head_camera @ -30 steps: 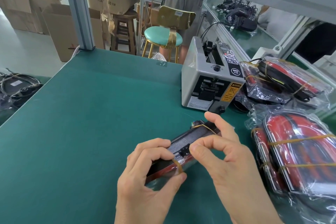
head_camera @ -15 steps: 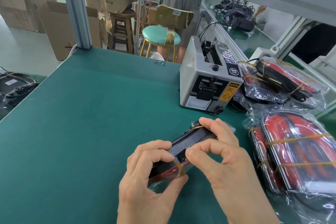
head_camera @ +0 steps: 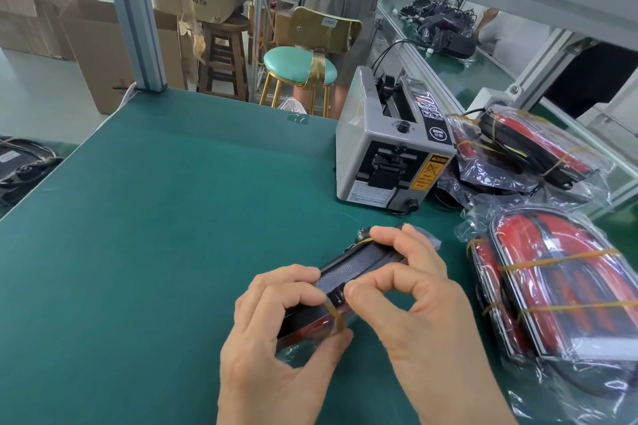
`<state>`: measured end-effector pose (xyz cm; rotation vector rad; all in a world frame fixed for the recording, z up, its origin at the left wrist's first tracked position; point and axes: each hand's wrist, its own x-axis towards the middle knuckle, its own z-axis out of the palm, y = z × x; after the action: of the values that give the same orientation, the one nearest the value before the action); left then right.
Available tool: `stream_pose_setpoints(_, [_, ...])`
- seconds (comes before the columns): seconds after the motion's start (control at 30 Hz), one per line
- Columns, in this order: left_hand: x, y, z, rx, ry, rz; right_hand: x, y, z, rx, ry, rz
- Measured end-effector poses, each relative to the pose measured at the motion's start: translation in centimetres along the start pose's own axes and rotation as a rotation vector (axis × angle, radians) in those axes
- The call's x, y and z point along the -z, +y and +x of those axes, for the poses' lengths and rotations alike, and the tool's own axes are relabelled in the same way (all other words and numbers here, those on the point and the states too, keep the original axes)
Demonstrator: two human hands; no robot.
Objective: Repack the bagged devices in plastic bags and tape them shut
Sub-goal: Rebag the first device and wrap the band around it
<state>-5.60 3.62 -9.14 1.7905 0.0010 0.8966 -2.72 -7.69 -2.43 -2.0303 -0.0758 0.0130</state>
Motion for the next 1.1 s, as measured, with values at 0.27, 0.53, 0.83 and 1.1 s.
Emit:
stream_pose_setpoints(0.27, [-0.02,0.13,0.13,0.024,0.001,-0.026,0.55,-0.08,0.66,-0.041,-0.016,0.178])
stream_pose_setpoints(0.53, [0.08,0.18,0.08,0.011,-0.017,-0.009,0.63,-0.31,0.24,-0.019,-0.056,0.034])
stream_pose_setpoints(0.83, [0.11,0.13,0.13,-0.002,-0.025,0.008,0.47,-0.27,0.22,-0.008,-0.073,-0.067])
stream_pose_setpoints(1.1, [0.16,0.05,0.06,-0.011,-0.023,0.002,0.41,-0.33,0.30,0.011,-0.070,-0.090])
